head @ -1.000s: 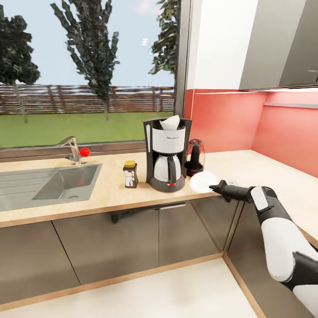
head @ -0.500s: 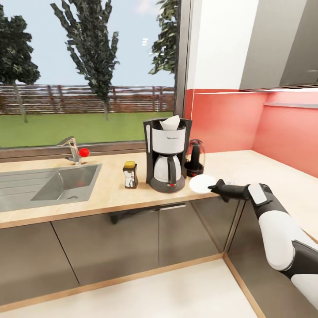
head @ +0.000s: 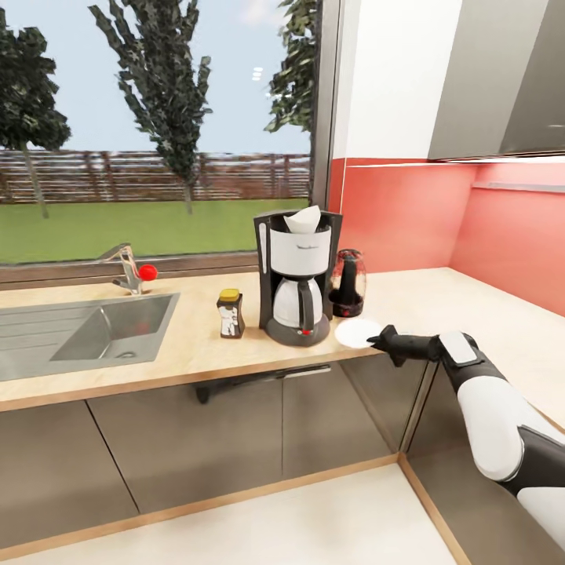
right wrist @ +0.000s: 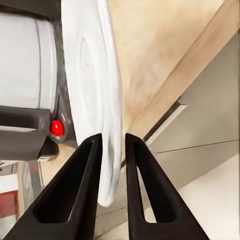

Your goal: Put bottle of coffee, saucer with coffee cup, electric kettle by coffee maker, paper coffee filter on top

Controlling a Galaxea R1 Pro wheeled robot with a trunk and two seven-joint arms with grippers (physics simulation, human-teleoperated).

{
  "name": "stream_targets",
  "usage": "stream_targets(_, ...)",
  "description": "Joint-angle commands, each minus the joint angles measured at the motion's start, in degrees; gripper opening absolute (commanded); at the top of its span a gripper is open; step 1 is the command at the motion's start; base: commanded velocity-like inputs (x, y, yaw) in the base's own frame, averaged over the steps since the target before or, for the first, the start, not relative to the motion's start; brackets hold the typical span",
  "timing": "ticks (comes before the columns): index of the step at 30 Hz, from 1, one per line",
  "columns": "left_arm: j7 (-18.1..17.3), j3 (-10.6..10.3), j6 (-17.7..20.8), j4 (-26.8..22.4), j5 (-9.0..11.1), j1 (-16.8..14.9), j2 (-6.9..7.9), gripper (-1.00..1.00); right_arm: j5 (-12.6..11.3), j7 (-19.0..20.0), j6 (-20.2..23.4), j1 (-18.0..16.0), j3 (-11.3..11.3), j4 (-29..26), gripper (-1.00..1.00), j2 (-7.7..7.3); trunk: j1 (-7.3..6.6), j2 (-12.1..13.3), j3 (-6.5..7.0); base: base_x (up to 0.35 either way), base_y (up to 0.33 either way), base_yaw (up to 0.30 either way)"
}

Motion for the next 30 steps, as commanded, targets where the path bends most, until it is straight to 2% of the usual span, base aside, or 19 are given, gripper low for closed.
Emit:
stream_targets(1,-0.2,0.11,0.59,-0.02,0.37,-0.02,0.02,1.0,0.03,0.26,0.26,-0.07,-0.43,0.28,-1.0,0.04,0.0,-0.04,-0.06,0.007,0.0,0.0)
stream_targets(30,-0.2,0.11,0.59,-0.02,0.37,-0.02,0.02,1.0,0.07,0.25,0.23,-0.06,-0.64,0.76,-1.0,0.05,0.0,-0.04,-0.06,0.101,-0.016,0.0)
